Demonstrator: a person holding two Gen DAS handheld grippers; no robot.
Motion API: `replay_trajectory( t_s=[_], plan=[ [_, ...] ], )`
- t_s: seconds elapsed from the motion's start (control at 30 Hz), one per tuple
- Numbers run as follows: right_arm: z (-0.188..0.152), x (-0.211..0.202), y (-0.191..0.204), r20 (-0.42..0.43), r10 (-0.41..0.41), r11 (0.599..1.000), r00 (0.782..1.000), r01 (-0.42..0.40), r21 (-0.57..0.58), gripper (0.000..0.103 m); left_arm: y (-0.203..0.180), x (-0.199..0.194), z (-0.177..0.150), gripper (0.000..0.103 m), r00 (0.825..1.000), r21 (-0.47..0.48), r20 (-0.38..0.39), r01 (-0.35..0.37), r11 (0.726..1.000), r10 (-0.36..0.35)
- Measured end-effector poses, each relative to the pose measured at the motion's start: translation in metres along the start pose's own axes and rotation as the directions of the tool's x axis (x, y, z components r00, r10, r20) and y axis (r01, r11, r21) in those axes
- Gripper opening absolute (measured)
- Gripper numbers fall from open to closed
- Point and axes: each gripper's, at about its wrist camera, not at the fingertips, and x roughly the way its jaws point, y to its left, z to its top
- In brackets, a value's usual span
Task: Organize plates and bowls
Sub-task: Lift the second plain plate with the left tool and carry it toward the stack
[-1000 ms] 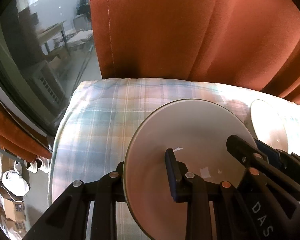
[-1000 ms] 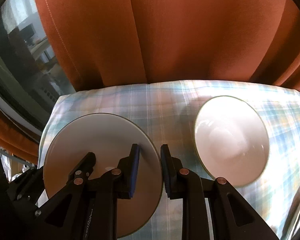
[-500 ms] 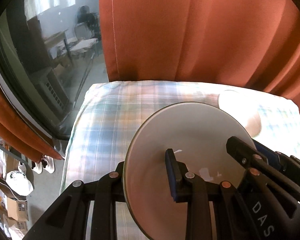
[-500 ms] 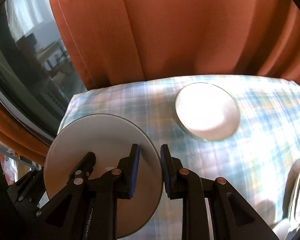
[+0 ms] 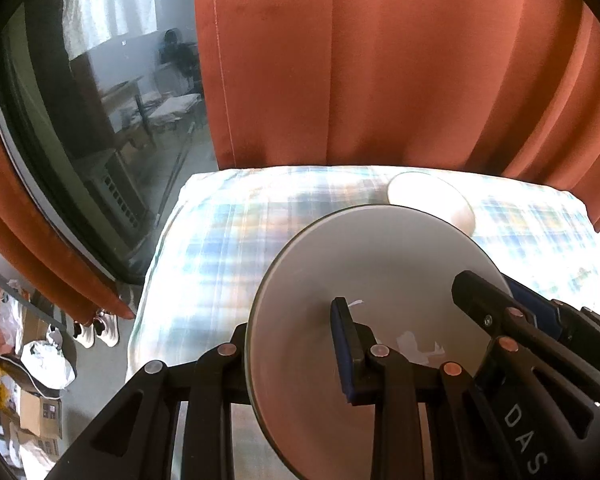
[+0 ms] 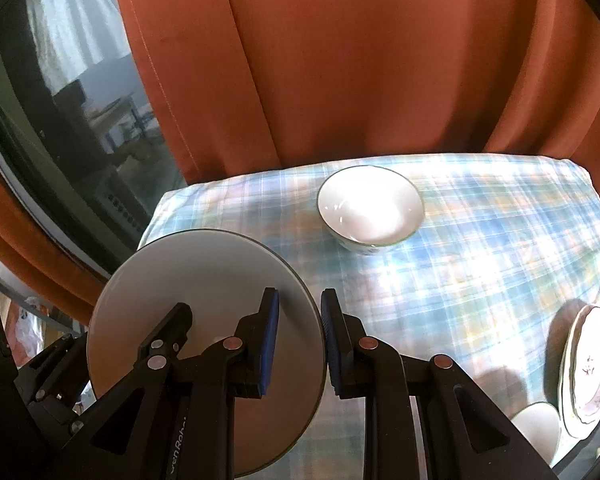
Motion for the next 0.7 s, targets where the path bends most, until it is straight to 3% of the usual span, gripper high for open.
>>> replay_trajectory(
  t_s=[0.7],
  plan=[
    [-0.033,-0.055,-0.1,-0.018,0.045,0.998,0.999,-0.046,-0.045,0.026,-0.104,-0.048,-0.044,0.026,0.999,-0.024,-0.008,-0.042,0.999,0.042]
  ],
)
